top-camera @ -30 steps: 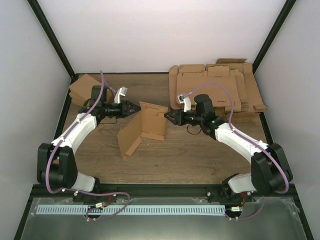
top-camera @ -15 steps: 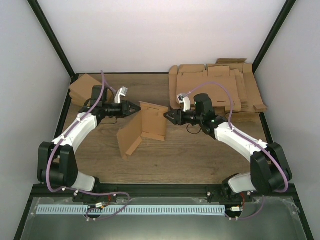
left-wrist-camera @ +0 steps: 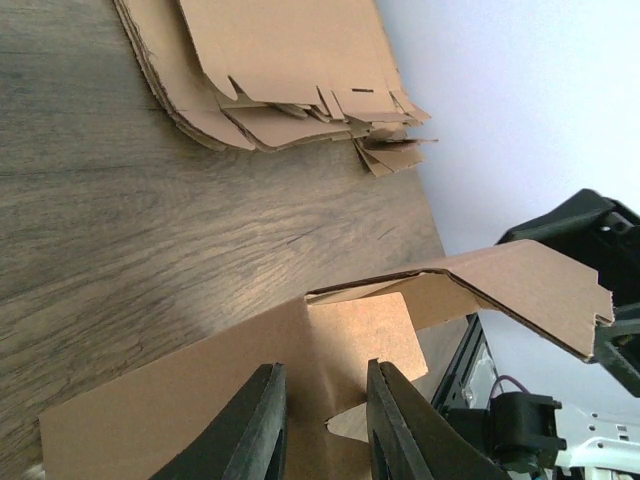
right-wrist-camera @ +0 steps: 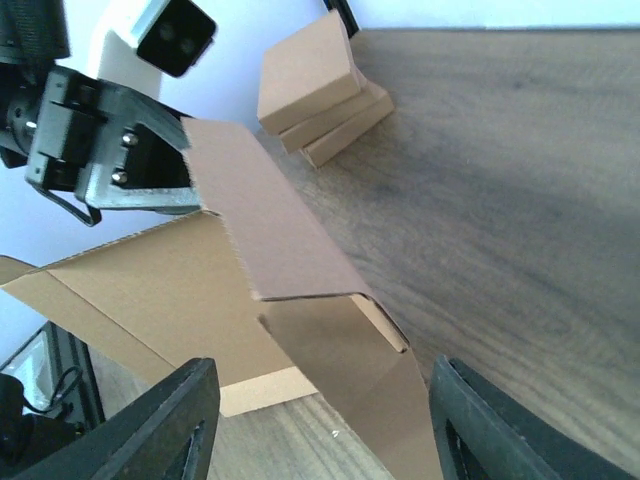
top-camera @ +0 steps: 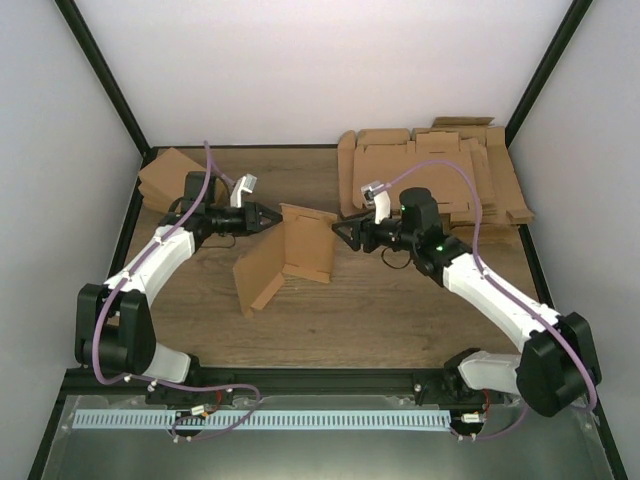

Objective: Fold the paper box

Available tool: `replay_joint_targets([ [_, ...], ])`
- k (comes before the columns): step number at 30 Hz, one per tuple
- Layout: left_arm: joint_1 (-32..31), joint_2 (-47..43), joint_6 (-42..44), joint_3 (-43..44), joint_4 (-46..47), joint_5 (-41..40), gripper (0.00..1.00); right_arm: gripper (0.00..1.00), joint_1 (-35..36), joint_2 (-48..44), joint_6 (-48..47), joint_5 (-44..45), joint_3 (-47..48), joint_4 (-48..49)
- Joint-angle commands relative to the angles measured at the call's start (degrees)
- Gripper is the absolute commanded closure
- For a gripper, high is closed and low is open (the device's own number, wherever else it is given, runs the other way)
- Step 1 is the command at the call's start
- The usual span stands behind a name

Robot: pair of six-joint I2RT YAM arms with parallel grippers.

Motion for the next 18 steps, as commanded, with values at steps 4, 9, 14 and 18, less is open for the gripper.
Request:
replay_joint_targets([
  [4,-0.6,0.6,2.0,-1.0,-3.5,-1.3,0.75,0.39,0.2,-6.9,-7.2,3.4,3.9,-1.1],
  [9,-0.8,0.6,2.6,-1.0,-3.8,-1.4,0.75,0.32,0.1,0.1,-10.5,3.1,14.4,-8.8],
  [14,-1.0,0.8,3.0,-1.2,-4.0,-1.5,0.75,0.35,0.0,14.0,-14.3,-4.1,28.9,-20.7],
  [18,-1.1,0.9,3.5,-0.8,-4.6,-1.6,0.75,0.37,0.1,19.7,-16.9,-10.0,33.9,-24.1],
])
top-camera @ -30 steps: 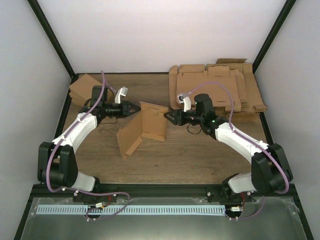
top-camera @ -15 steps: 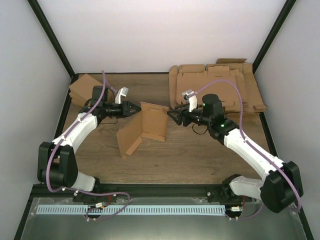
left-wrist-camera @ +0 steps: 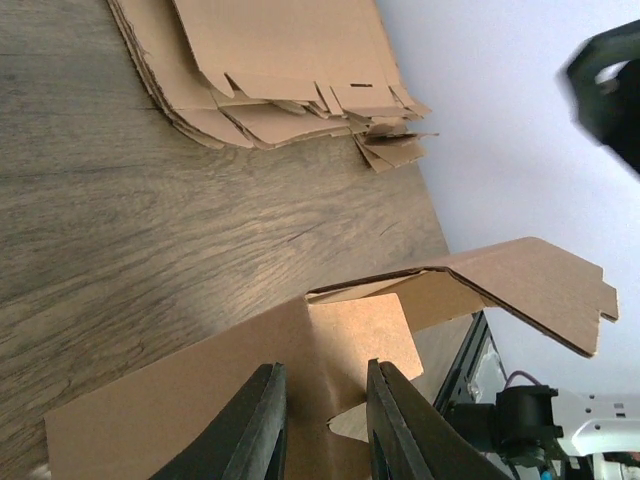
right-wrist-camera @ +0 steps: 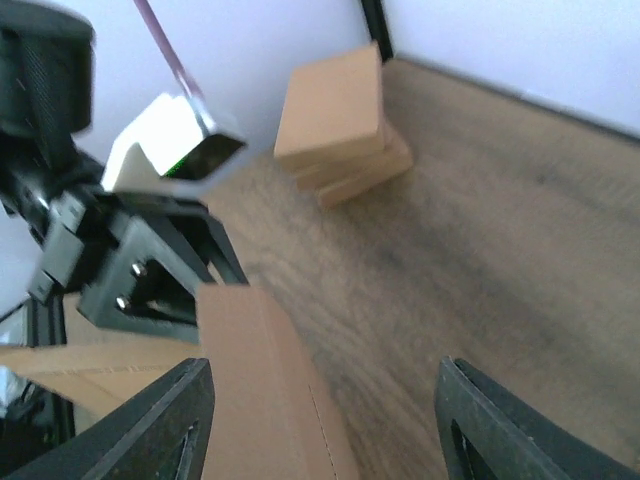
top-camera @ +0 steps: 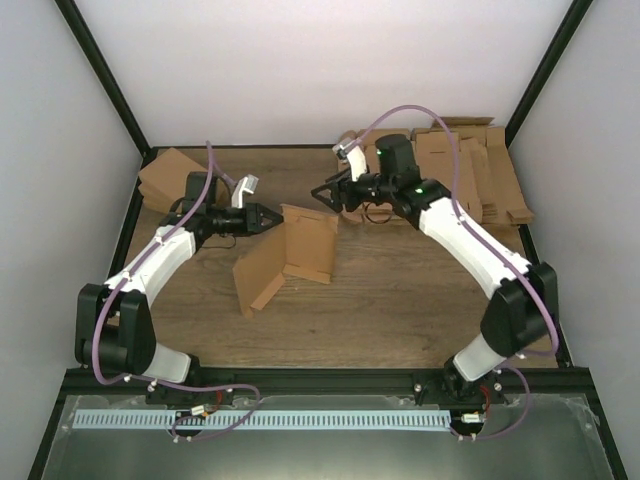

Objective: Fold the paper box

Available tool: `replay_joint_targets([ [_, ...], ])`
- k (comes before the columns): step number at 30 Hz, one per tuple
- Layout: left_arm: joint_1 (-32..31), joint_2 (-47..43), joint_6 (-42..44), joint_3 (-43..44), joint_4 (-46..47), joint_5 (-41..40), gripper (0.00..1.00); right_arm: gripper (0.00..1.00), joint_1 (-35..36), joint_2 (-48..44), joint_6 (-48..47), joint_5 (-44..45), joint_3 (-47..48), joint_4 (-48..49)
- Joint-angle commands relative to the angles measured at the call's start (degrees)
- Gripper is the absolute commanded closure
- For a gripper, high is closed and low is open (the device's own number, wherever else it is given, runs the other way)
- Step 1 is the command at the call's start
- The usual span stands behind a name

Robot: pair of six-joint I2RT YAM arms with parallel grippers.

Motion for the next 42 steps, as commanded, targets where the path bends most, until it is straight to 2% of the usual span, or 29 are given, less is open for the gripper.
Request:
replay_joint_targets([
  [1,-0.8,0.9,2.3,-0.5,-4.6,-1.4,0.75,0.38,0.1,4.6,-4.6,-8.3,4.8,-9.3],
  [8,-0.9,1.1,2.9,-0.2,-5.0,-1.4,0.75,0.52,1.5,8.0,-7.6,-10.5,5.7,-13.6],
  [11,-1.0,1.2,3.0,-0.3,-5.1,-1.3,0.75,0.55,2.7,8.3,-8.7,-10.1,5.7,-14.8],
  [16,-1.0,0.9,3.2,0.0,-5.5,-1.2,0.74,0.54,4.7,7.9,-9.7,-5.2,5.5,-16.4],
  [20,-1.0,-0.5,3.0,0.2,-5.5,-1.3,0.72,0.49,6.2,7.3,-10.4,1.5,5.2,-17.6],
  [23,-1.0,-2.2,3.4,0.7,-6.4,-2.2,0.69,0.49,7.3,7.6,-10.7,6.8,5.2,-18.4],
  [28,-1.0,-5.9,5.1,2.5,-10.5,-6.2,0.62,0.49,8.6,7.7,-11.2,10.4,5.2,-18.5],
  [34,-1.7,-11.4,11.2,4.6,-18.2,-10.8,0.45,0.45,10.9,8.0,-12.5,15.2,5.2,-18.4],
  [39,-5.9,-14.3,13.2,5.3,-22.3,-20.2,0.32,0.46,12.1,8.9,-13.3,19.0,5.8,-18.6],
  [42,-9.4,-14.4,13.8,6.3,-24.3,-24.9,0.27,0.45,12.5,9.0,-14.0,19.6,5.5,-18.2],
])
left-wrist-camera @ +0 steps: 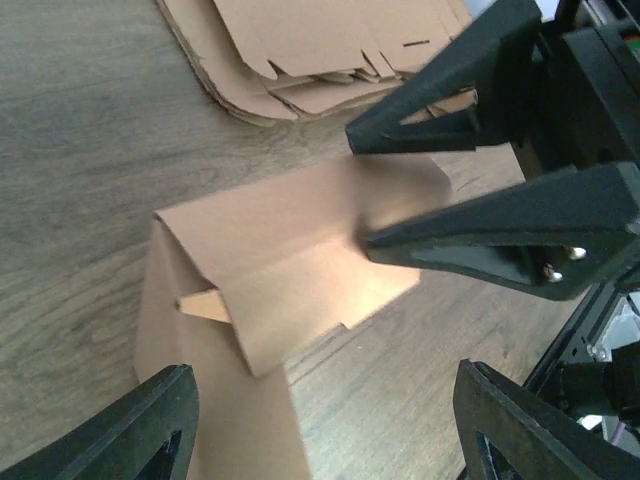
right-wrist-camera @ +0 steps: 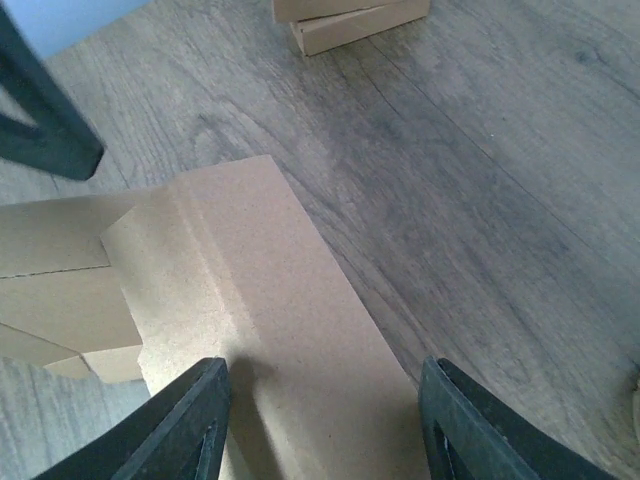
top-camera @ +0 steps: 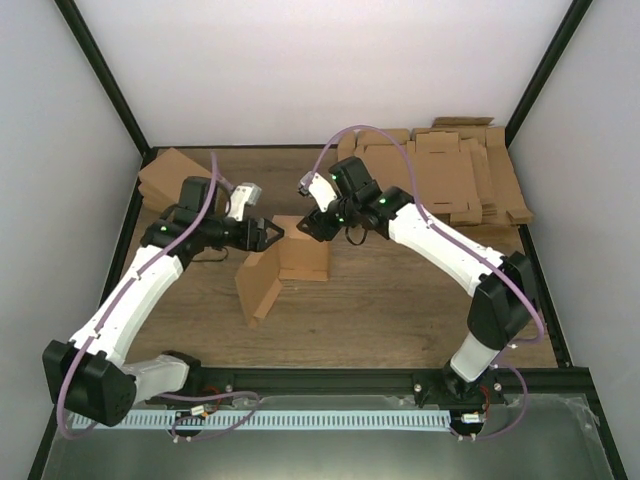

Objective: Fold the paper box

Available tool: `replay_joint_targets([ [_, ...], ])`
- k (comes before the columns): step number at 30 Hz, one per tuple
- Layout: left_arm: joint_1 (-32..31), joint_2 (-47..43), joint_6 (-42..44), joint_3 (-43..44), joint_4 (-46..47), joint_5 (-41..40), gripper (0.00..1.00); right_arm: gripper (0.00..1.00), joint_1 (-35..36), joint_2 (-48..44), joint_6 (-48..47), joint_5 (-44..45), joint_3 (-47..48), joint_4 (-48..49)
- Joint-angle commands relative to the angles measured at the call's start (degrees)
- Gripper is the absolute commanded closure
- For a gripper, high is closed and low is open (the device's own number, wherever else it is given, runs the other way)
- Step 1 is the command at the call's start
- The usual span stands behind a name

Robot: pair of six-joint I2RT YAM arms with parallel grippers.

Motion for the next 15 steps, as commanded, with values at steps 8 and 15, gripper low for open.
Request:
replay_joint_targets([
  [8,-13.5,2.7,3.8,6.2,-11.7,-31.9,0.22,0.45,2.7,2.4,-3.2,7.1,0.5,-2.5],
  [15,-20.1,4.9,3.4,8.2,-16.1,-43.3,0.20,0.45,4.3,2.7,-4.2,10.1,0.0,-2.0],
])
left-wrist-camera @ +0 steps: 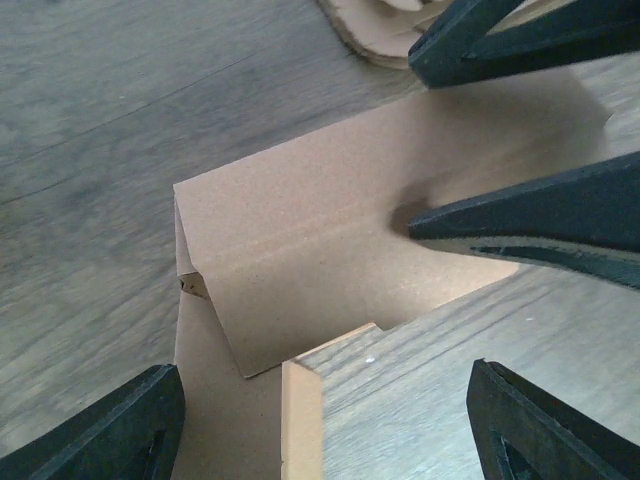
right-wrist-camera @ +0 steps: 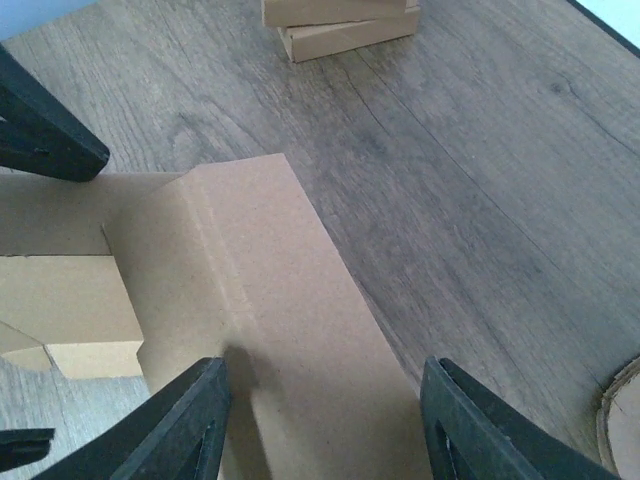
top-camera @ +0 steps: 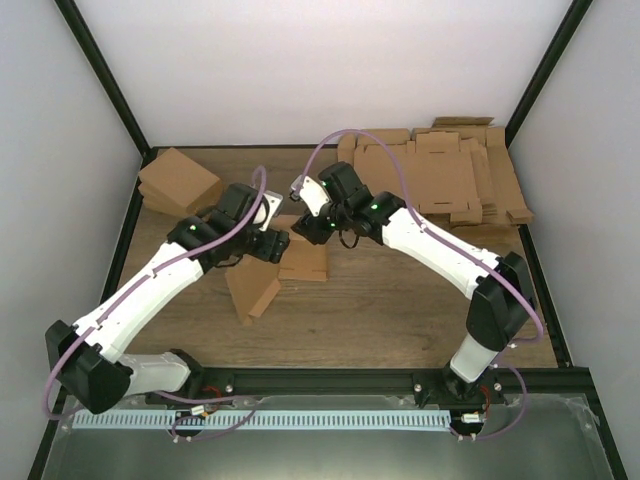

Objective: Fold the paper box

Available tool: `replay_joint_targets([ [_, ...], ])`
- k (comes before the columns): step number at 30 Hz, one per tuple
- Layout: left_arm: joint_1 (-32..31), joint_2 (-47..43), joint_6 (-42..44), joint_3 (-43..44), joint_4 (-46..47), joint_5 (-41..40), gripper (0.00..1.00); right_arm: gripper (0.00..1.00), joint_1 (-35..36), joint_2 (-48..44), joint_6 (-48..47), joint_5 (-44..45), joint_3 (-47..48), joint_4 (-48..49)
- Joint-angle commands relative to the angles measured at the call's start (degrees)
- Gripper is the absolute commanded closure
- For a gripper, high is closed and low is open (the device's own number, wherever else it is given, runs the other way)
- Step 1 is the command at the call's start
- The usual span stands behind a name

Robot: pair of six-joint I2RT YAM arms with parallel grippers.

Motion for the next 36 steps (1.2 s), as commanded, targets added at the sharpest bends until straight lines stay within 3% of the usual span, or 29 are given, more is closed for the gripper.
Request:
replay_joint_targets([
  [1,-4.0,2.3,-0.4,2.0,-7.1,-13.3,0.20,0.45,1.1,2.3,-1.9,3.6,-0.1,-3.6],
  [4,-5.6,2.7,-0.9,3.1,-9.2,-19.2,0.21,0.45,1.2,2.2,-2.2,4.1,-0.3,-3.5],
  [17,-5.8,1.3,-2.6,2.3,-11.3,-21.6,0.23,0.45,3.3,3.2,-3.6,9.5,-1.7,-4.0],
  [19,-5.7,1.0,-2.8,2.3,-11.7,-21.6,0.29,0.45,4.0,3.4,-4.1,10.9,-1.9,-4.0],
  [24,-5.7,0.1,-3.3,2.1,-11.9,-20.2,0.56,0.45,4.9,4.2,-4.9,13.2,-2.1,-3.9],
  [31,-5.6,-1.7,-3.5,0.8,-10.3,-19.3,0.72,0.54,5.2,4.6,-5.2,15.7,-2.2,-3.0],
  [36,-5.7,-3.2,-4.1,-0.2,-8.2,-20.7,0.82,0.55,6.0,4.4,-5.7,17.7,-3.5,-1.6],
])
